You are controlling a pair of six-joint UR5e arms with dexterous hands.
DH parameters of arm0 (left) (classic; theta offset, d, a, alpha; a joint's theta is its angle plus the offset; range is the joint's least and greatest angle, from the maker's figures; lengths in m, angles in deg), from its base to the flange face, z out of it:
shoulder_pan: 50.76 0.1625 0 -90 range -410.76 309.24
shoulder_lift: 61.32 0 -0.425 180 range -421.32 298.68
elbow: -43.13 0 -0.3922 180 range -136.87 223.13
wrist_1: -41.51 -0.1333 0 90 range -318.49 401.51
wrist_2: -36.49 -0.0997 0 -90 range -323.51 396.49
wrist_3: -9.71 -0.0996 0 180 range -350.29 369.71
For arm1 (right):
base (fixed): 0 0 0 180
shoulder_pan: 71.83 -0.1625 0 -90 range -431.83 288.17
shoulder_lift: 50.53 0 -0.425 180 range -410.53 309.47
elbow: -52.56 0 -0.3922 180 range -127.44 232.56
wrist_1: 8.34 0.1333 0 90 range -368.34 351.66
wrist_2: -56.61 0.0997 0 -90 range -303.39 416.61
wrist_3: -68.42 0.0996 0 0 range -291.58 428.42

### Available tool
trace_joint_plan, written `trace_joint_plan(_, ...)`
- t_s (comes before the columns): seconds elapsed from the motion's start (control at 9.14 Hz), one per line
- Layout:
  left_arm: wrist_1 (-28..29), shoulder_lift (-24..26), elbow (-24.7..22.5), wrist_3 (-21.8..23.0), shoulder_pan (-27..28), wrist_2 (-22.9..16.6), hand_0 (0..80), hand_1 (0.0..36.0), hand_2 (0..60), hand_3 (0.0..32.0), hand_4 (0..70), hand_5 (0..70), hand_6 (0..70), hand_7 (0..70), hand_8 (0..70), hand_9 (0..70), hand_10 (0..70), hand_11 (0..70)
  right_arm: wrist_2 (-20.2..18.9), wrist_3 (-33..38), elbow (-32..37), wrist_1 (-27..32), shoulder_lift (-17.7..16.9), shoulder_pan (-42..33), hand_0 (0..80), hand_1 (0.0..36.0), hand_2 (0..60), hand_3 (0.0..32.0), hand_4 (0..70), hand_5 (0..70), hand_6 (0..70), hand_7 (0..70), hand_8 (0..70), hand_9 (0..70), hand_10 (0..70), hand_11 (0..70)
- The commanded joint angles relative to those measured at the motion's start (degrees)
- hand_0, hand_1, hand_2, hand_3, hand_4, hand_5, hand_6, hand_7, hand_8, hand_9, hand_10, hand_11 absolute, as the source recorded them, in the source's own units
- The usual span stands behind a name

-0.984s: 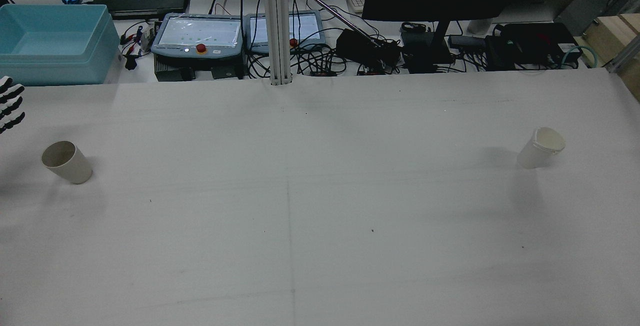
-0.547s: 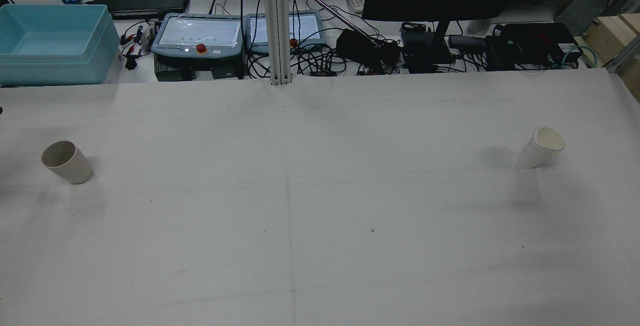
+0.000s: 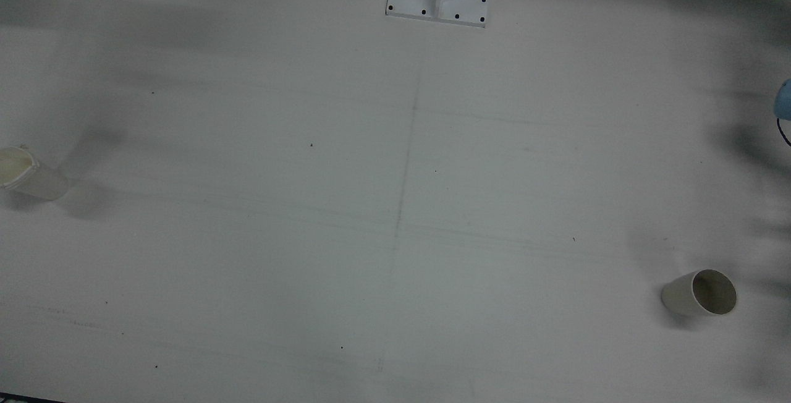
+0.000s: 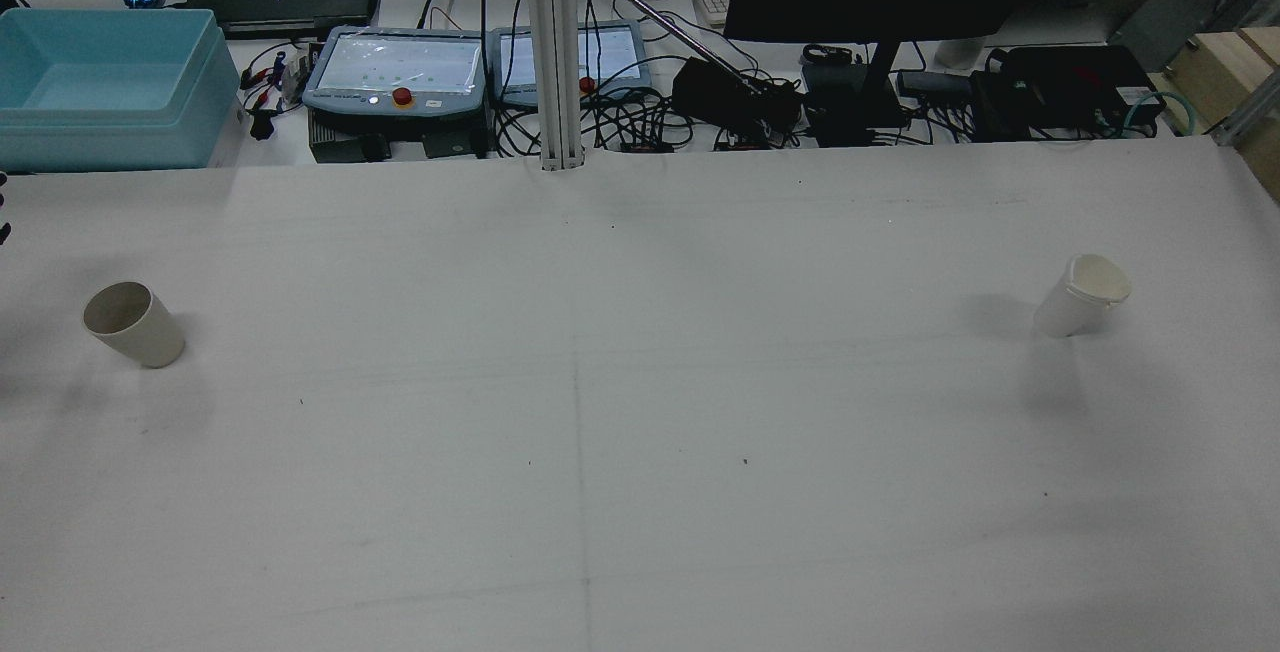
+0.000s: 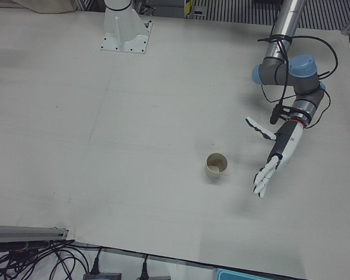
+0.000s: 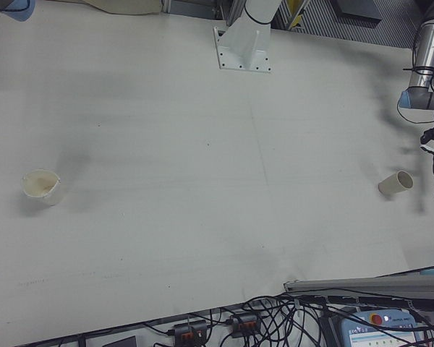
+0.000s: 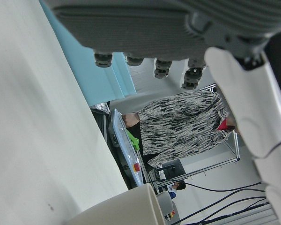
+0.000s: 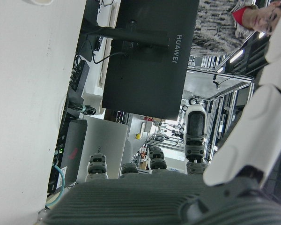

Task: Pour water

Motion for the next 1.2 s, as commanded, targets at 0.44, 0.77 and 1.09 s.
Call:
trace_joint_plan(0.44,-5.7,7.2,1.0,-0.6,7.0,0.2,42.4,4.4,3.1,19.8,9.0,0.0,0.0,10.0,0.0,0.6,0.0,0.0,-0.3,-0.2,-1.4,-0.5,0.5,1.0,45.9,10.7,12.1,0.0,14.3,70.0,6.8,15.0,1.7,2.4,3.8,6.4)
trace_joint_plan(0.77,-7.7,9.7,1.1,-0.7,7.1,0.1,45.5,5.9,2.3,18.4,9.7,0.0,0.0,10.1,0.0,0.6,0.0,0.0,-0.3,-0.1,-1.4,-0.4,0.5,1.0,45.8,10.3,10.9,0.0,13.1,70.0,6.0,13.8,1.5,2.3,3.4,5.8)
trace_joint_plan(1.09,-7.8,9.9,1.5,-0.8,7.1,0.1,44.8,5.2,1.4,17.4,11.4,0.0,0.0,9.4,0.0,0.4,0.0,0.0,-0.3,-0.2,-1.4,-0.4,0.6,1.0,45.9,10.3,10.7,0.0,13.1,70.0,6.2,13.9,1.6,2.3,3.4,5.8)
